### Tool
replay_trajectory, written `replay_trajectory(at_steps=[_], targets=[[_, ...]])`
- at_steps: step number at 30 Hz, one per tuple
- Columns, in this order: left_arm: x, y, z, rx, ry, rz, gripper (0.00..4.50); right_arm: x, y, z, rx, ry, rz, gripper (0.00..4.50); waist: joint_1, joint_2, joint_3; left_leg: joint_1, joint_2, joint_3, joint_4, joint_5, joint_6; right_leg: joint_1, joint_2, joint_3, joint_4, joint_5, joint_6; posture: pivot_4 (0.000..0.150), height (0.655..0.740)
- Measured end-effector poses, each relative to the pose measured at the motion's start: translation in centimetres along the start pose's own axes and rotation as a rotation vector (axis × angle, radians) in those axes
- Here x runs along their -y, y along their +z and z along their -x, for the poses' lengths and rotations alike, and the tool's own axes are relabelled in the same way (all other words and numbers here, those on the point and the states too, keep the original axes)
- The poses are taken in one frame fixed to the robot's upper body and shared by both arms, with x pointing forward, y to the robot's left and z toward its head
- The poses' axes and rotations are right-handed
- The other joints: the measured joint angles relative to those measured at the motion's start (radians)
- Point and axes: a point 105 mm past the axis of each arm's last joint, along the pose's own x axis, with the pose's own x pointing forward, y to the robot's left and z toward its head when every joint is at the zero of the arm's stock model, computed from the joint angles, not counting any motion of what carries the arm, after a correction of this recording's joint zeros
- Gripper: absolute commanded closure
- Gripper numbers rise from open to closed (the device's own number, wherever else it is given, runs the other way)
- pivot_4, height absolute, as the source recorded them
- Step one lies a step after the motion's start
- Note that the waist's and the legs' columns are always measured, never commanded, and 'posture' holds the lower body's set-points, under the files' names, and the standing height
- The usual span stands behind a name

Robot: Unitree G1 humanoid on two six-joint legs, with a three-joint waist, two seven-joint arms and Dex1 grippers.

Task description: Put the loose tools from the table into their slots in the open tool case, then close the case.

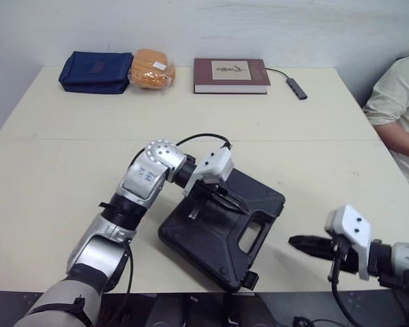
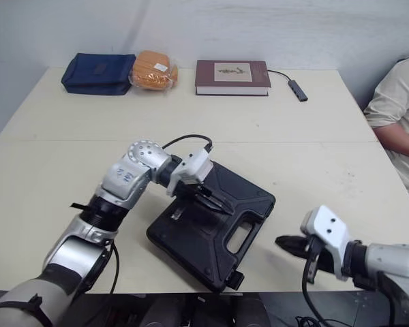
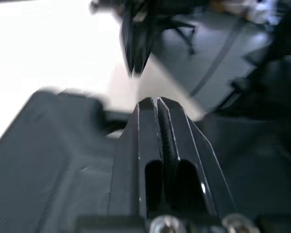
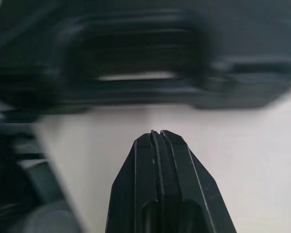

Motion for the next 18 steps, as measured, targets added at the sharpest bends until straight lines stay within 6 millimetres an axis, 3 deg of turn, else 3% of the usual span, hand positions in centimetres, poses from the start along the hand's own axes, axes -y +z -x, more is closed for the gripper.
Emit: replay_trajectory(at_steps=[4, 8, 11, 13, 18], targets=[[2.8, -1.4, -1.3, -0.035, -0.080, 0.050, 4.43, -2.7, -0.4, -1.5, -0.013, 0.135, -0.034, 4.50, 0.004, 0.000, 0.000, 0.000, 0.000, 0.000, 0.000, 0.000, 0.000, 0.000, 0.000, 0.000, 0.000, 0.000, 0.000, 0.150, 0.7400], [4.0, -2.0, -2.1, -0.060, -0.124, 0.048, 4.43, -3.9, -0.9, -2.0, -0.043, 0.201, -0.036, 4.50, 0.010, 0.000, 0.000, -0.001, -0.001, -0.001, 0.000, 0.000, 0.001, 0.000, -0.001, 0.000, -0.001, 0.000, -0.001, 0.150, 0.7400], [4.8, -3.6, -2.5, -0.159, -0.137, 0.009, 4.43, -4.5, -1.5, -2.2, -0.078, 0.225, -0.040, 4.50, 0.009, 0.000, 0.000, -0.001, -0.001, -0.002, 0.000, 0.000, 0.001, -0.001, -0.001, 0.000, -0.002, 0.000, -0.001, 0.150, 0.7400], [5.0, -4.9, -2.6, -0.213, -0.148, 0.012, 4.43, -4.7, -1.6, -2.3, -0.080, 0.235, -0.029, 4.50, 0.010, 0.000, 0.000, -0.001, -0.001, -0.002, 0.000, 0.000, 0.001, -0.001, -0.001, 0.000, -0.002, 0.000, -0.001, 0.150, 0.7400], [3.8, -5.1, -3.0, -0.207, -0.133, -0.032, 4.43, -4.9, -1.9, -2.6, -0.099, 0.262, 0.003, 4.50, 0.011, 0.001, 0.000, -0.001, -0.001, -0.002, 0.000, -0.001, 0.002, 0.000, -0.001, -0.001, -0.002, 0.000, -0.001, 0.150, 0.7400]])
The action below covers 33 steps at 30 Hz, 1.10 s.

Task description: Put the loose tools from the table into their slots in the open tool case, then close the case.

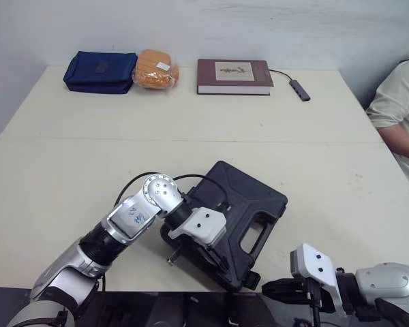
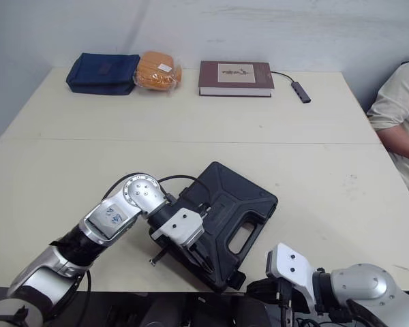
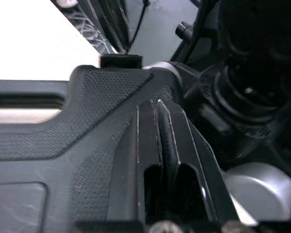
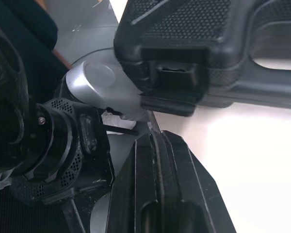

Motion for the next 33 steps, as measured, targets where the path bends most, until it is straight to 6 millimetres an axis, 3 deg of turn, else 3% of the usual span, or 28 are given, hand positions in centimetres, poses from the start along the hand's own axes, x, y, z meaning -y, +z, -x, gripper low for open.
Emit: replay_trajectory(at_steps=[11, 21, 33], targets=[[0.0, 0.1, -0.3, -0.060, 0.010, -0.082, 4.43, 0.7, 0.3, -1.1, 0.029, 0.008, 0.016, 4.50, -0.002, 0.001, -0.001, 0.001, 0.000, -0.001, 0.000, 0.000, 0.000, 0.001, 0.000, -0.001, 0.000, 0.000, 0.000, 0.150, 0.7400], [-0.2, 0.1, -0.4, -0.065, 0.025, -0.093, 4.43, 1.0, 1.9, -1.6, 0.100, 0.025, 0.010, 4.50, -0.004, 0.003, -0.004, 0.002, 0.000, -0.003, 0.000, 0.000, 0.000, 0.003, 0.000, -0.002, -0.001, 0.000, 0.000, 0.150, 0.7400], [-0.3, 0.1, -0.5, -0.062, 0.033, -0.089, 4.43, 1.0, 1.7, -1.6, 0.097, 0.037, 0.014, 4.50, -0.004, 0.007, -0.006, 0.002, 0.001, -0.004, -0.001, -0.002, 0.004, 0.003, 0.000, -0.003, -0.001, -0.001, -0.001, 0.150, 0.7400]])
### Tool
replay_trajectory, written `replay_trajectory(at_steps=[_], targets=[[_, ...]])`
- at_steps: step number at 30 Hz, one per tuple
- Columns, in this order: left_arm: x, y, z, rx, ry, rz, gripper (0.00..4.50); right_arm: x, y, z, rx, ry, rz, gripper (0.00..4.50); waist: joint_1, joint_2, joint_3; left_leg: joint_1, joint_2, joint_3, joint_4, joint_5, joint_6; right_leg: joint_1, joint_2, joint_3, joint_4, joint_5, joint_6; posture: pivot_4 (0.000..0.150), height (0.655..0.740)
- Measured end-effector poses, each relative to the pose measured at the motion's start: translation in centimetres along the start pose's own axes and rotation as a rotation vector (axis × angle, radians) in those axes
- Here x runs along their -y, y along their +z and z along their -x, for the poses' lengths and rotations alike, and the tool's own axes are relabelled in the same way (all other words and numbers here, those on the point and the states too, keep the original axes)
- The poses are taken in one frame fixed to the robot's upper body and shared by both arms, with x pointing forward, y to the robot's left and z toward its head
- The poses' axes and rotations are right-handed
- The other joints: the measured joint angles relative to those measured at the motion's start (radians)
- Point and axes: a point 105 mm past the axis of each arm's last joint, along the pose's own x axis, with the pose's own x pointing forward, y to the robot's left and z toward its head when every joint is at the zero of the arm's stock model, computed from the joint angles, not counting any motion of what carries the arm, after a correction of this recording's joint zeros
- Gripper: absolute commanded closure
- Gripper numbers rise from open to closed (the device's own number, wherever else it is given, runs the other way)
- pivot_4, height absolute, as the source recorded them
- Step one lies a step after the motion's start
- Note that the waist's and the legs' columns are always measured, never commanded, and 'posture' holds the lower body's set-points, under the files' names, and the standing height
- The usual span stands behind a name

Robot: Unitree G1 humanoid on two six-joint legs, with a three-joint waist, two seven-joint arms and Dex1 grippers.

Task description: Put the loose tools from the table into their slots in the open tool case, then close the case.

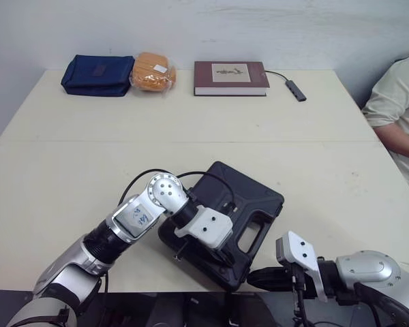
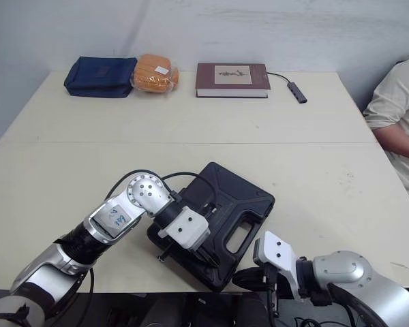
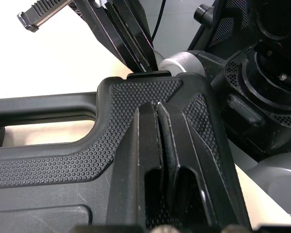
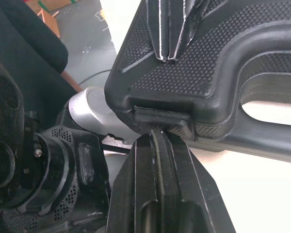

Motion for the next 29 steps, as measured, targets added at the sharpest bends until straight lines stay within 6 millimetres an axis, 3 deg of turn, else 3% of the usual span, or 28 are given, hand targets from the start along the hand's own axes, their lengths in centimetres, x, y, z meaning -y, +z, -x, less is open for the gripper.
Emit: replay_trajectory(at_steps=[2, 4, 5, 7, 11, 13, 14, 17, 20, 25, 29], targets=[[-0.1, 0.0, 0.3, 0.021, 0.020, 0.041, 4.43, -0.2, -0.5, 0.6, -0.011, -0.014, 0.021, 4.50, 0.002, 0.000, 0.000, 0.000, 0.000, 0.000, 0.000, 0.000, 0.000, 0.000, 0.000, 0.000, 0.000, 0.000, 0.000, 0.150, 0.7400], [-0.1, -0.4, 1.3, 0.069, 0.064, 0.152, 3.93, 0.1, -1.1, 1.8, -0.018, -0.060, 0.015, 4.50, 0.002, 0.000, 0.000, -0.001, 0.000, 0.000, 0.000, 0.000, 0.000, -0.001, 0.000, -0.001, 0.000, 0.000, 0.000, 0.150, 0.7400], [-0.1, -0.8, 2.6, 0.090, 0.105, 0.226, 3.57, 0.5, -1.4, 2.8, -0.027, -0.099, 0.008, 3.99, -0.001, 0.000, 0.001, -0.002, 0.000, 0.000, 0.000, 0.001, -0.001, -0.002, 0.000, -0.001, 0.001, 0.000, 0.000, 0.150, 0.7400], [-0.2, -0.7, 4.2, 0.132, 0.157, 0.296, 2.74, 0.8, -1.3, 3.8, -0.028, -0.131, 0.012, 3.49, -0.001, 0.001, 0.001, -0.002, 0.000, 0.000, 0.000, 0.001, -0.001, -0.002, 0.000, -0.001, 0.001, 0.000, 0.000, 0.150, 0.7400], [0.3, 0.5, 8.9, 0.249, 0.287, 0.389, 0.83, 1.3, 0.2, 7.2, -0.006, -0.200, 0.050, 1.34, 0.000, 0.002, 0.002, -0.003, 0.000, -0.001, 0.000, 0.002, -0.004, -0.003, 0.000, -0.002, 0.001, 0.000, 0.000, 0.150, 0.7400], [1.9, 0.2, 11.4, 0.263, 0.380, 0.456, 0.03, 1.7, 1.8, 9.8, -0.012, -0.242, 0.076, 0.31, -0.007, 0.004, 0.004, -0.003, 0.000, 0.000, 0.000, 0.002, -0.004, -0.003, 0.000, -0.001, 0.001, 0.000, 0.000, 0.150, 0.7400], [2.5, -0.1, 12.8, 0.266, 0.442, 0.490, 0.00, 2.2, 2.6, 11.3, -0.016, -0.280, 0.088, 0.04, -0.008, 0.004, 0.005, -0.003, 0.000, -0.001, 0.000, 0.002, -0.004, -0.003, 0.000, -0.001, 0.001, 0.000, 0.000, 0.150, 0.7400], [3.9, -0.2, 15.2, 0.272, 0.566, 0.538, 0.00, 2.8, 4.1, 13.7, -0.012, -0.331, 0.107, 0.04, -0.002, 0.003, 0.006, -0.002, 0.000, -0.002, -0.002, 0.002, -0.004, -0.003, 0.000, -0.002, 0.000, -0.001, -0.001, 0.150, 0.7400], [5.8, -0.7, 16.8, 0.250, 0.663, 0.593, 0.00, 3.2, 4.7, 14.9, -0.008, -0.344, 0.109, 0.04, 0.000, 0.004, 0.009, -0.004, 0.000, -0.002, -0.003, 0.001, -0.003, -0.004, -0.001, -0.001, -0.001, -0.001, -0.002, 0.150, 0.7400], [10.8, -2.4, 21.3, 0.169, 0.917, 0.718, 0.00, 5.2, 5.7, 17.8, 0.017, -0.476, 0.146, 0.04, -0.004, 0.007, 0.012, -0.003, 0.000, -0.001, -0.007, 0.001, -0.006, -0.005, -0.001, -0.001, -0.005, -0.001, -0.002, 0.150, 0.7400], [12.7, -2.5, 23.1, 0.164, 1.035, 0.734, 0.00, 6.2, 6.0, 18.6, 0.011, -0.509, 0.157, 0.04, 0.001, 0.009, 0.013, -0.003, -0.001, -0.001, -0.013, 0.002, -0.007, -0.006, -0.002, -0.001, -0.007, -0.002, -0.003, 0.150, 0.7400]])
